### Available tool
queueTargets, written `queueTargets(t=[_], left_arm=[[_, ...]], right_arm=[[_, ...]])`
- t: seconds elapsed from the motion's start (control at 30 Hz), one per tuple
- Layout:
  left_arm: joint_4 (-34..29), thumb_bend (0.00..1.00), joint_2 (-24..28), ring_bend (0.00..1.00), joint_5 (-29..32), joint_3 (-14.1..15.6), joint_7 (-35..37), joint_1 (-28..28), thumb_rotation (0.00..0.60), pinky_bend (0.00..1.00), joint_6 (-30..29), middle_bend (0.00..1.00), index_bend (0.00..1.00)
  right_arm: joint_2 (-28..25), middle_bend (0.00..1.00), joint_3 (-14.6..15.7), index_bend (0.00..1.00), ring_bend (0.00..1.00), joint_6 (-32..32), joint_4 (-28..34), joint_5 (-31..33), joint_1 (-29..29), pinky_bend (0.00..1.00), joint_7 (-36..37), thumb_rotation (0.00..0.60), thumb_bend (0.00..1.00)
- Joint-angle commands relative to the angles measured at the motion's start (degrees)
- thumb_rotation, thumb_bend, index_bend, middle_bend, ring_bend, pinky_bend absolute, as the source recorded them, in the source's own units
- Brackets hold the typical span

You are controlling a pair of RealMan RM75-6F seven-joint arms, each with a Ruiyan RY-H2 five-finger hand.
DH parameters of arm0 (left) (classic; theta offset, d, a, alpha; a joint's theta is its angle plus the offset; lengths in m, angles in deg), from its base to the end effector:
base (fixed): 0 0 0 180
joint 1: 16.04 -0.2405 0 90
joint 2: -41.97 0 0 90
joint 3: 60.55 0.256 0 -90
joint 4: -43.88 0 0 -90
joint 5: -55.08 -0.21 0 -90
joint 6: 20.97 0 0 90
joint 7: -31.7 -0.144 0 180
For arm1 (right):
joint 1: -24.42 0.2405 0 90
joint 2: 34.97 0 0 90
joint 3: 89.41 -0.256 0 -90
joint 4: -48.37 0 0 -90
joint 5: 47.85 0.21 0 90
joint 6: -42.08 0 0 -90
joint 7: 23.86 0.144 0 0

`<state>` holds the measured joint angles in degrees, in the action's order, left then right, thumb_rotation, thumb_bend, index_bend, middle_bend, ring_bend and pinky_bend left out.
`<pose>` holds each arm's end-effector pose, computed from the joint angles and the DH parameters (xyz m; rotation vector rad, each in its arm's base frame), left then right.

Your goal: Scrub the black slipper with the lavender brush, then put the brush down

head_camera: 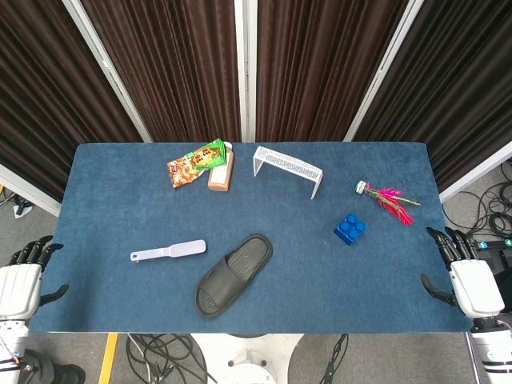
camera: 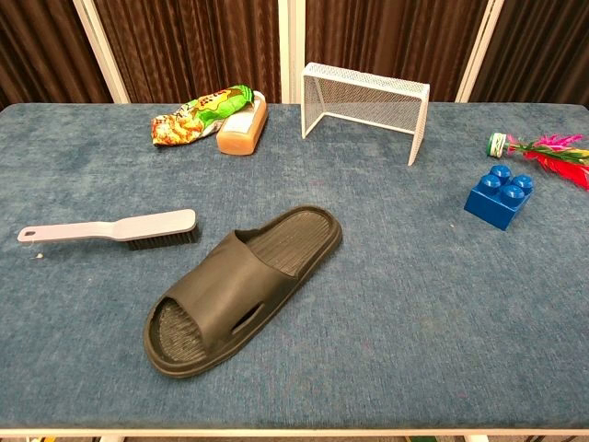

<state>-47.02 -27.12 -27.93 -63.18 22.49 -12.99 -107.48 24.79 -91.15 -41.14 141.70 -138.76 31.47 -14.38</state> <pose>-0.3194 0.1698 0.1386 -1.3481 -0.8591 -0.7895 -0.2988 -0.1879 0.1698 1.4722 -0.9703 1.0187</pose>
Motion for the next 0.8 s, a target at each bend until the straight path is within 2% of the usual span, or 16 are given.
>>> queueTargets(t=[0.03, 0.33, 0.43, 0.57, 0.8], left_arm=[[-0.04, 0.0, 0.01, 0.22, 0.04, 0.11, -0.13, 0.03, 0.6, 0.29, 0.23, 0.27, 0.32], [-0.63, 0.0, -0.11, 0.22, -0.4, -1.03, 0.88, 2.57, 0.6, 0.29, 2.91, 0.27, 0.32], [-2.01, 0.0, 0.03, 0.22, 0.0, -1.78, 2.81, 5.17, 0.6, 0.29, 6.85, 0.27, 0.32], [-3.57, 0.0, -0.59, 0.22, 1.59, -2.68, 5.43, 10.27, 0.6, 0.3, 15.45, 0.27, 0.32], [-2.11, 0.0, -5.92, 0.22, 6.16, -2.61, 3.05, 17.54, 0.6, 0.3, 28.04, 0.27, 0.31]], right_arm=[[0.0, 0.13, 0.08, 0.01, 0.0, -0.07, -0.03, -0.16, -0.03, 0.0, 0.05, 0.6, 0.26], [-1.07, 0.12, -0.38, 0.01, 0.0, -1.06, 0.72, -0.94, 0.17, 0.0, 0.46, 0.6, 0.26], [-2.02, 0.12, -1.11, 0.01, 0.0, -1.17, 1.47, -0.98, 0.68, 0.0, -0.71, 0.6, 0.26], [-3.39, 0.12, -2.25, 0.01, 0.0, -0.63, 2.71, -0.69, 1.79, 0.0, -2.08, 0.6, 0.26], [-3.86, 0.12, -2.54, 0.01, 0.0, 0.33, 3.28, 0.06, 2.39, 0.0, -2.47, 0.6, 0.26]])
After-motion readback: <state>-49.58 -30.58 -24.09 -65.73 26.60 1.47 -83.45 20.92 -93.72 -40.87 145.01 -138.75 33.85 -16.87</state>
